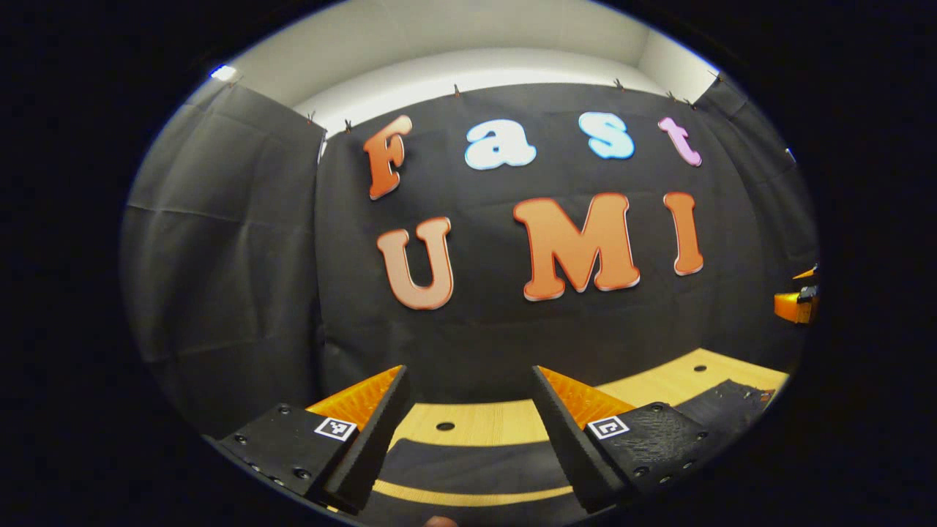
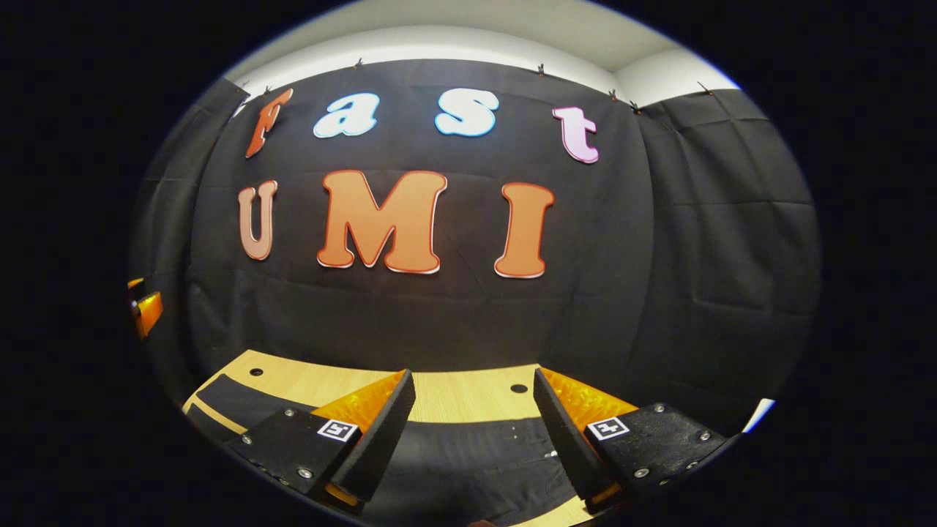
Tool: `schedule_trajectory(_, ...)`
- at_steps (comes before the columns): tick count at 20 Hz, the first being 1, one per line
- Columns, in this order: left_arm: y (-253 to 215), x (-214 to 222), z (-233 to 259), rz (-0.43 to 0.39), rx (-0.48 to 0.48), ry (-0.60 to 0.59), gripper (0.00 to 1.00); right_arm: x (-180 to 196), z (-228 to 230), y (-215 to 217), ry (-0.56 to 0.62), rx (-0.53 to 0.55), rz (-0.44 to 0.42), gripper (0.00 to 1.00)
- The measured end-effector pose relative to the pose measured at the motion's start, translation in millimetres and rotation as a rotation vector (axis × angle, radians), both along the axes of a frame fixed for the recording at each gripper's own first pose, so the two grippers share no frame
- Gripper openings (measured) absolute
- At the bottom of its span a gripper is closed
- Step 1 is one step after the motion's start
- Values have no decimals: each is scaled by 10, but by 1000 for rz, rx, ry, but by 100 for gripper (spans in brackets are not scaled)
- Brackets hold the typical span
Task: Grasp the waist and the cuffs of the jeans and fold them to make the two legs overlap; first hold the waist and fold one-third of the jeans toward the cuffs, then hold the cuffs and fold the remaining one-third in the same direction to finish folding.
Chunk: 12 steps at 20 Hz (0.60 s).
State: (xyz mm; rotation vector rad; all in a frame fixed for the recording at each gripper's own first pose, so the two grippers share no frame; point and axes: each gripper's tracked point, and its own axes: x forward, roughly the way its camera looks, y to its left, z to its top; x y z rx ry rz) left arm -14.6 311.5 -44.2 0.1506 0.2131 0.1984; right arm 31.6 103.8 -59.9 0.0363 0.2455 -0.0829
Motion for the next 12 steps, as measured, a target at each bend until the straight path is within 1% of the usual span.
schedule_trajectory(2, 283, -33, -257, 24, -39, 78, 99, -65, -117, 45, 47, 4, -31, 98)
schedule_trajectory(4, 468, -63, -440, 38, -65, 129, 99, -137, -206, 63, 87, 14, -55, 98)
schedule_trajectory(6, 655, -100, -547, 60, -66, 169, 99, -184, -327, 18, 140, 28, -87, 98)
schedule_trajectory(9, 796, -109, -824, 86, -89, 249, 99, -206, -609, -141, 231, 57, -132, 98)
schedule_trajectory(12, 964, -261, -1259, 162, -137, 385, 99, -172, -998, -317, 348, 111, -153, 98)
